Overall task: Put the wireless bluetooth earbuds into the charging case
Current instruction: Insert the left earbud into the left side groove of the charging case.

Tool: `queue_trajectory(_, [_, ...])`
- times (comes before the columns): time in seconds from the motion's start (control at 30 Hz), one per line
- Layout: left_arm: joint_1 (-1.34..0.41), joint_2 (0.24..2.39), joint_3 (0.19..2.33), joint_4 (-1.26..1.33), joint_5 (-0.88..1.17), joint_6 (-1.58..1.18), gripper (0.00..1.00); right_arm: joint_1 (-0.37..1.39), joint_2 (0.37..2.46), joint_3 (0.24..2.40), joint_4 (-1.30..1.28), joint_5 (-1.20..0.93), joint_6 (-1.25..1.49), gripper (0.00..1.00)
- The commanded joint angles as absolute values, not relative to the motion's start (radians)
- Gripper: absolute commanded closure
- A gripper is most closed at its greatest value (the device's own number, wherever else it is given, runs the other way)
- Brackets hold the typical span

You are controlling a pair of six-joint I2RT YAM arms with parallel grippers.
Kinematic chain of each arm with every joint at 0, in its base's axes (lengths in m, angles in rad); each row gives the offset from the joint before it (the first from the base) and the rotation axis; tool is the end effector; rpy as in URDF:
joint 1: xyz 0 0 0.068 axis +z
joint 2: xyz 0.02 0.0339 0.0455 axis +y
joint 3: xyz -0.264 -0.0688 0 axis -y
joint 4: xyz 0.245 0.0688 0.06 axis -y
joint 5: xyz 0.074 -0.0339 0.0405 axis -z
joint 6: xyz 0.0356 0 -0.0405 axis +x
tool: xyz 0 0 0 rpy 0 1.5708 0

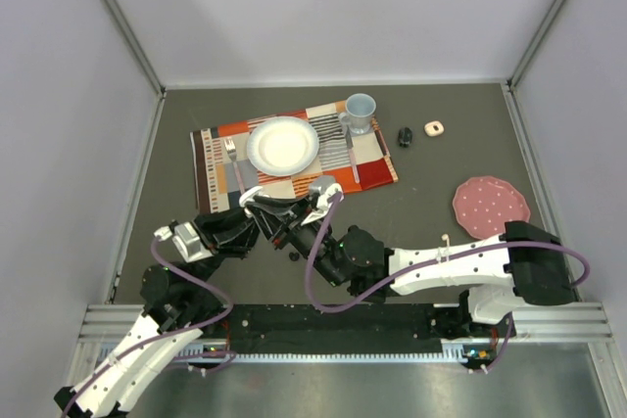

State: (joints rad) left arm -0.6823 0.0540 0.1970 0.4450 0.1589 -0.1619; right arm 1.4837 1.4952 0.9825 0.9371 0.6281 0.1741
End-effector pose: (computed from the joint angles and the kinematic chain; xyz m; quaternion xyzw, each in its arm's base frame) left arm 0.0594 -0.0555 0.2826 0.1886 0.4365 -0.3942 0.7864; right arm 0.0501 0.3336 0.3512 -0.1083 0.5672 0.4759 0.6634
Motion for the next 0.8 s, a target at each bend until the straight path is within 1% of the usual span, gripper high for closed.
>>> queue_trajectory(0.0, [-0.680,0.035,0.224,0.531,0.149,-0.152,1.00,1.486,1.511,0.999,0.893,0.640,0.129,0.96])
queue_trajectory(0.1, [-0.680,0.038,0.225,0.520,0.156,-0.150,1.00,1.488,1.503,1.003,0.885,0.641,0.124,0.89])
queue_trajectory(0.13, [-0.680,0.038,0.225,0.517,0.158,-0.149,1.00,1.486,1.499,1.014,0.870,0.643,0.126,0.83])
queue_trajectory(0.2, [-0.680,0.041,0.227,0.505,0.163,-0.149,1.00,1.486,1.491,1.028,0.835,0.634,0.140,0.78])
queue_trajectory(0.23, [-0.680,0.040,0.226,0.502,0.164,-0.149,1.00,1.486,1.479,1.029,0.833,0.626,0.143,0.74])
queue_trajectory(0.3, [-0.678,0.040,0.227,0.496,0.170,-0.149,1.00,1.486,1.468,1.029,0.828,0.614,0.153,0.71])
queue_trajectory(0.53, [-0.680,0.041,0.227,0.483,0.173,-0.149,1.00,1.486,1.431,1.032,0.816,0.589,0.160,0.55])
queue_trajectory(0.6, [-0.680,0.041,0.227,0.479,0.175,-0.150,1.00,1.488,1.420,1.037,0.811,0.578,0.163,0.55])
queue_trajectory(0.77, [-0.680,0.041,0.224,0.465,0.179,-0.149,1.00,1.482,1.407,1.060,0.785,0.535,0.170,0.50])
